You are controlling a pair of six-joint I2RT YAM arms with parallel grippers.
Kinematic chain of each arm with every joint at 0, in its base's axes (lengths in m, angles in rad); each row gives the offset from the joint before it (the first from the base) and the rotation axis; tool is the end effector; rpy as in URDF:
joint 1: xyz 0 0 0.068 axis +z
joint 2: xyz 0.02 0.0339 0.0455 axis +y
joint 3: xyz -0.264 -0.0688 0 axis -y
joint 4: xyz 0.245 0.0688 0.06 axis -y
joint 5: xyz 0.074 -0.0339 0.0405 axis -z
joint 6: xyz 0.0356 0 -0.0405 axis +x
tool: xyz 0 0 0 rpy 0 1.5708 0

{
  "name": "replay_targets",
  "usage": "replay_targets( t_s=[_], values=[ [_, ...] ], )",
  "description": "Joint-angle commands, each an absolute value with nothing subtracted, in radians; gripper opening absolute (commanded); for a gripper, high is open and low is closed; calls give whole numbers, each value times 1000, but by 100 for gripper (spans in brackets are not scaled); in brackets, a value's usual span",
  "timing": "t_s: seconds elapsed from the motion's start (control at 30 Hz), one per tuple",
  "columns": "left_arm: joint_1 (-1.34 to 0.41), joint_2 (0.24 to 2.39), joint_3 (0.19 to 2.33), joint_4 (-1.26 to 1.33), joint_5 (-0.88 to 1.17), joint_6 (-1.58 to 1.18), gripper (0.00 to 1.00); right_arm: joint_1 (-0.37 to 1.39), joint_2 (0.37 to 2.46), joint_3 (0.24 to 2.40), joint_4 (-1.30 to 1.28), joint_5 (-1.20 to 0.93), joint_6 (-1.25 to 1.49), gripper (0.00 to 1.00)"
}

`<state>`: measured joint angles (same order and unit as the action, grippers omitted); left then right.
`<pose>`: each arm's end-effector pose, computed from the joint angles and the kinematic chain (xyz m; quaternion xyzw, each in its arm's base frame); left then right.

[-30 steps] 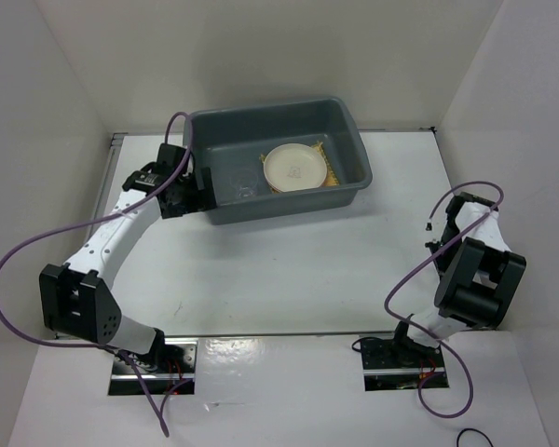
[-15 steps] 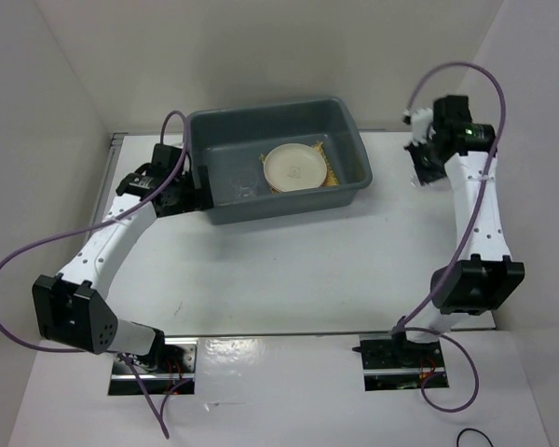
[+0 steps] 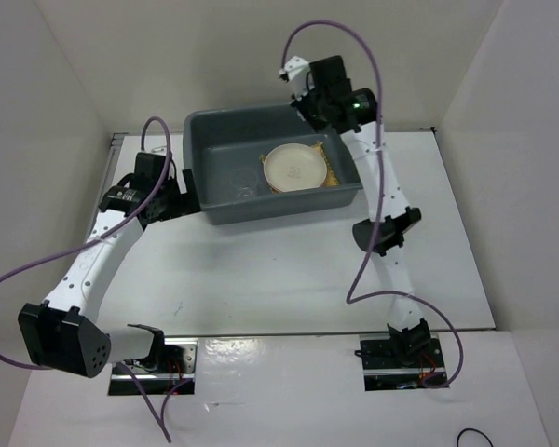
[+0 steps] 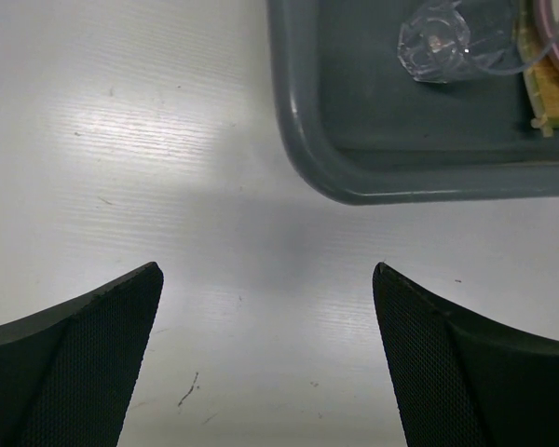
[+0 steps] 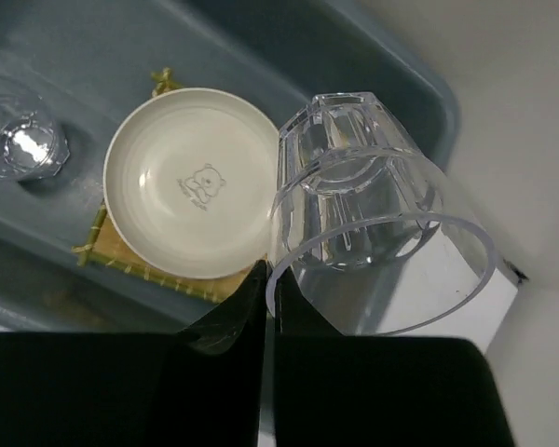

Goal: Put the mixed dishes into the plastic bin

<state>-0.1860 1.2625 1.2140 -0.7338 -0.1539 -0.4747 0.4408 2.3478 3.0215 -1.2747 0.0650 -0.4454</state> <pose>0.2614 -0.0436 0.3361 -0.1616 0.9067 -0.0571 0.3853 0.4075 0.1897 0.4395 -0.3654 0.8054 -0.0298 0.4658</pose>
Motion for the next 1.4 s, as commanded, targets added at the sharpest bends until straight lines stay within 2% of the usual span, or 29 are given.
replay_targets(
  t_s=[0.0,0.17,0.53,0.9,1.23,1.37],
  values=[
    [-155,1232,1203,-729,-218,-498,100,503,2445,3070,-1208,94,-554,0],
    [-115,1279,1215,-779,-248,-558,100,526,2555,3060,-953,34,-641,0],
    [-95,1301,1197,-888,-278,-644,100,574,2700,3021,-727,-98,-750,0],
    [-86,1262,1187,-983,-287,-707,100,565,2763,2997,-713,-215,-807,0],
    [-86,1235,1177,-1025,-296,-736,100,565,2783,2977,-798,-258,-859,2],
    [-86,1235,1167,-1025,-296,-745,100,565,2783,2977,-893,-270,-946,6]
  ],
)
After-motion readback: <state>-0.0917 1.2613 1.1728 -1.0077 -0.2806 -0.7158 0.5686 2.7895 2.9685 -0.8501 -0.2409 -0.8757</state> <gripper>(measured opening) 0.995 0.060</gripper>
